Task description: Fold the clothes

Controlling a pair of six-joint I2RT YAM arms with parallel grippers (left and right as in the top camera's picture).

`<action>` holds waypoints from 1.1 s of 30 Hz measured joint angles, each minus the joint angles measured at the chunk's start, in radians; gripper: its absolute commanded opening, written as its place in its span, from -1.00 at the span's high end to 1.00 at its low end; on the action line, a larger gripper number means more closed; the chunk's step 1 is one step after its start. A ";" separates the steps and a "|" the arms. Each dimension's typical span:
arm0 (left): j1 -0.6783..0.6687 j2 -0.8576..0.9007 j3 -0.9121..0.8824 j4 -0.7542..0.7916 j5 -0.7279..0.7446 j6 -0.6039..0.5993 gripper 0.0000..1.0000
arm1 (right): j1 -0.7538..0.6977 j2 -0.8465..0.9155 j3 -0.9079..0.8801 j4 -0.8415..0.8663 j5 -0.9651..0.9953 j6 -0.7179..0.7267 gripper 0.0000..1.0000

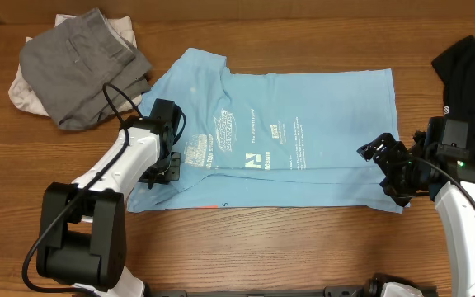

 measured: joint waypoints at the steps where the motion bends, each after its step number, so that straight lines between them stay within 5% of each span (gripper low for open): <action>1: 0.000 0.000 0.000 0.003 -0.006 0.002 0.92 | 0.000 0.000 0.000 0.000 0.000 0.001 -1.00; 14: 0.032 0.000 0.000 0.124 -0.190 0.002 0.84 | 0.000 0.000 0.000 0.000 0.008 0.000 -1.00; 16: 0.053 0.000 0.000 0.142 -0.222 0.001 0.40 | 0.000 0.000 0.000 0.001 0.008 0.000 -1.00; 17: 0.063 0.000 0.000 0.148 -0.236 0.004 -0.33 | 0.000 0.000 0.000 0.001 0.008 0.001 -1.00; 19: 0.082 0.000 0.000 0.155 -0.261 0.003 -1.00 | 0.000 0.000 0.000 0.001 0.009 0.000 -1.00; 26: 0.107 0.000 0.011 0.117 -0.304 -0.007 -1.00 | 0.000 0.000 0.000 0.000 0.011 0.001 -1.00; 33: 0.101 0.000 0.199 -0.093 -0.312 -0.100 -0.99 | 0.000 0.000 -0.001 0.000 0.011 0.000 -1.00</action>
